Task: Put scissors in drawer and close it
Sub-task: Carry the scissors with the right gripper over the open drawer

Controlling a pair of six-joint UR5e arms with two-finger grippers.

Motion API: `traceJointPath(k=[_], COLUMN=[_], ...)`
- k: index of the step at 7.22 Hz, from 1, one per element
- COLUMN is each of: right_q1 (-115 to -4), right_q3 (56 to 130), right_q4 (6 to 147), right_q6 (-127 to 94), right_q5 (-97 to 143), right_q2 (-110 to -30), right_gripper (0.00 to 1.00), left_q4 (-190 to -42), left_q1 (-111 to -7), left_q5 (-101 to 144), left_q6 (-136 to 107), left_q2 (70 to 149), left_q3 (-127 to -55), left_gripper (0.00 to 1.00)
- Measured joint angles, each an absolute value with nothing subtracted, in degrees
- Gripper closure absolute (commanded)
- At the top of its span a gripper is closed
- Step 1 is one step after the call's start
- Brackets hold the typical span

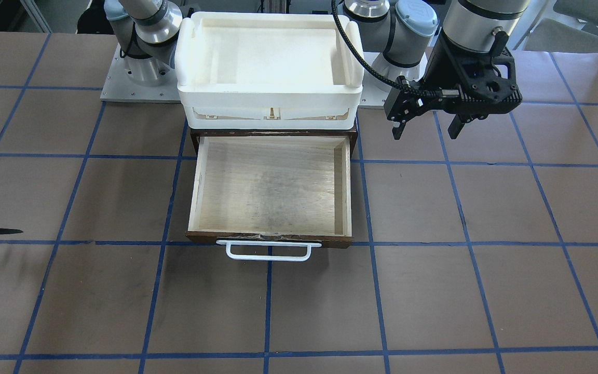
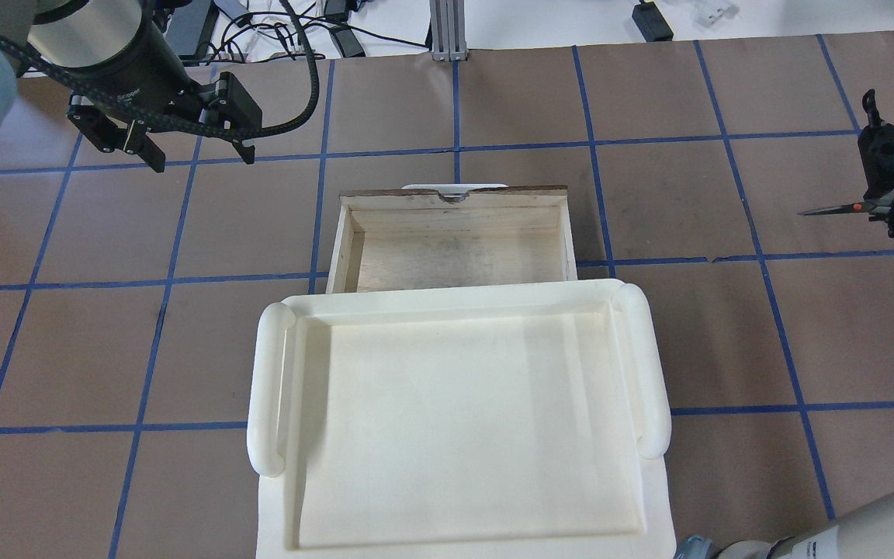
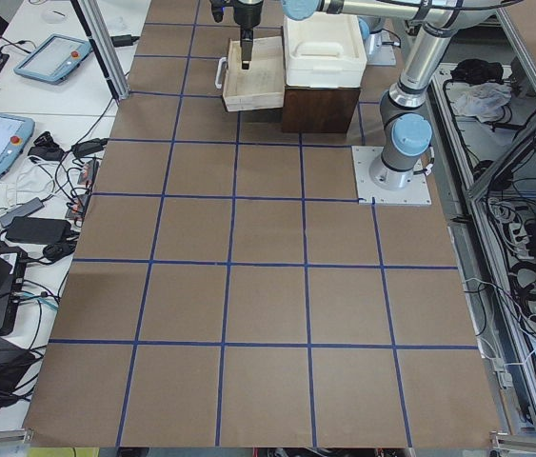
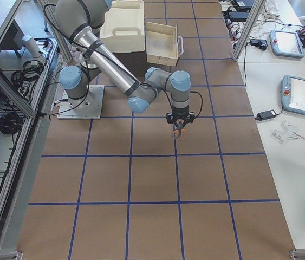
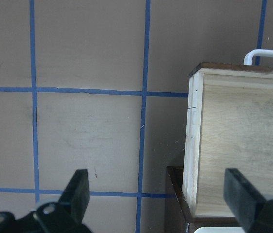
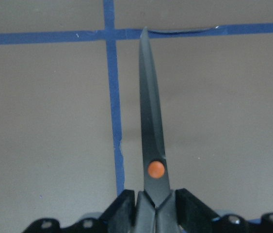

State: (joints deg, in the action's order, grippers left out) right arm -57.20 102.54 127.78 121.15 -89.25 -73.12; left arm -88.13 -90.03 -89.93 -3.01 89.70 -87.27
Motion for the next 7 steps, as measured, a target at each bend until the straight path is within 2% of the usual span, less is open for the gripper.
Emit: traceJointPath(k=[4,7], right_q1=[-73.5,-90.5], right_q3=[99.7,98.7], right_q4=[114.1,112.5], right_q6=[101.0,77.7], right_q5=[-87.9,-87.9], right_q2=[-82.4,-84.0], right_gripper=[1.0,1.0], left_q4=[-88.1,-88.1], left_q1=[-90.2,-90.1], left_q5=[-89.9,-89.9], left_q6=[-3.0,-3.0], left_q2=[89.8,89.7], left_q3=[-87.2,-87.2], left_gripper=[0.0,0.0])
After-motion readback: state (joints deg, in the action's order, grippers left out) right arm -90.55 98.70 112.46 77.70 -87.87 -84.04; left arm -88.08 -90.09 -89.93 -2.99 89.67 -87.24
